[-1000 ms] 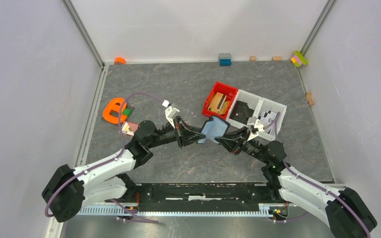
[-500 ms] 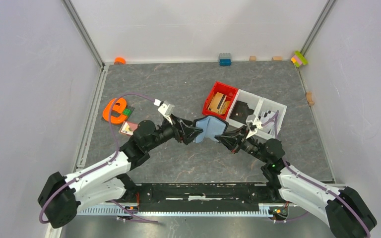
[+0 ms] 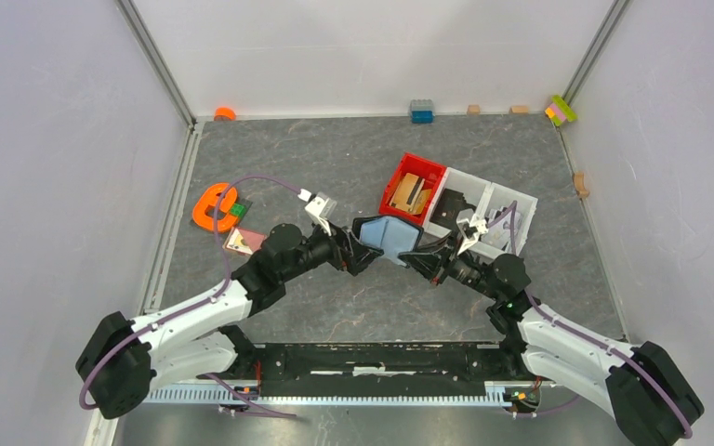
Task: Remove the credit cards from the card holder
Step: Remove the credit card from the card holder.
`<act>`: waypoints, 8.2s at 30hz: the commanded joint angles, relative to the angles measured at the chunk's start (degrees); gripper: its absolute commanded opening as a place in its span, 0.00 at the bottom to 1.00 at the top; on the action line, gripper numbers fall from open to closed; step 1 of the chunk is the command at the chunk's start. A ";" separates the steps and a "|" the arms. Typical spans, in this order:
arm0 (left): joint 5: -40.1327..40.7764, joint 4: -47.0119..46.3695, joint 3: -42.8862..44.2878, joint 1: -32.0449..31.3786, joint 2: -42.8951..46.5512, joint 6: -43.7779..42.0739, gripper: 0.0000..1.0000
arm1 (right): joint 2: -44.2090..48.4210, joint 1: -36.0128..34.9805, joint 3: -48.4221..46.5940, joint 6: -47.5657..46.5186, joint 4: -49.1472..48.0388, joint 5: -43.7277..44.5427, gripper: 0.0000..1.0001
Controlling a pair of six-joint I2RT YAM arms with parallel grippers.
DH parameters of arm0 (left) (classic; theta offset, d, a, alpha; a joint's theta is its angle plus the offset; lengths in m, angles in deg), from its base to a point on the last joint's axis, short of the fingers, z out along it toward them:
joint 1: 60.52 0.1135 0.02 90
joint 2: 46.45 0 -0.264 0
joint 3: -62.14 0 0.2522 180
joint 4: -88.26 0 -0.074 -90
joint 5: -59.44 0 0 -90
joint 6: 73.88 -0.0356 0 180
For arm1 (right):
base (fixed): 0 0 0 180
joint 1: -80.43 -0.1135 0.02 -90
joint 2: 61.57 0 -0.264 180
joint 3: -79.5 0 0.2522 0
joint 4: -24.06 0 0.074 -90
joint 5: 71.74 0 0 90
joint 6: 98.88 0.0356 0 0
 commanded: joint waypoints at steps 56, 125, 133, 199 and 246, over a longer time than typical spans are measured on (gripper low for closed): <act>1.76 -0.45 2.96 -1.45 0.71 -1.06 0.02 | 1.84 -2.23 -3.50 -3.55 4.20 6.57 0.38; 9.18 10.91 10.80 -5.09 -8.82 -5.72 0.81 | -13.45 -4.87 -13.44 -3.75 14.34 3.49 0.00; 11.73 13.15 11.73 -5.09 -9.46 -5.81 0.64 | -14.75 -7.25 -14.67 -5.03 14.18 2.50 0.00; 5.98 0.53 4.16 -5.52 -3.50 -9.08 0.97 | -11.98 -6.77 -12.04 -4.27 9.59 0.29 0.00; 22.07 24.20 17.12 -5.44 -15.98 -7.44 0.68 | -23.93 0.11 -18.29 -2.36 28.58 10.43 0.00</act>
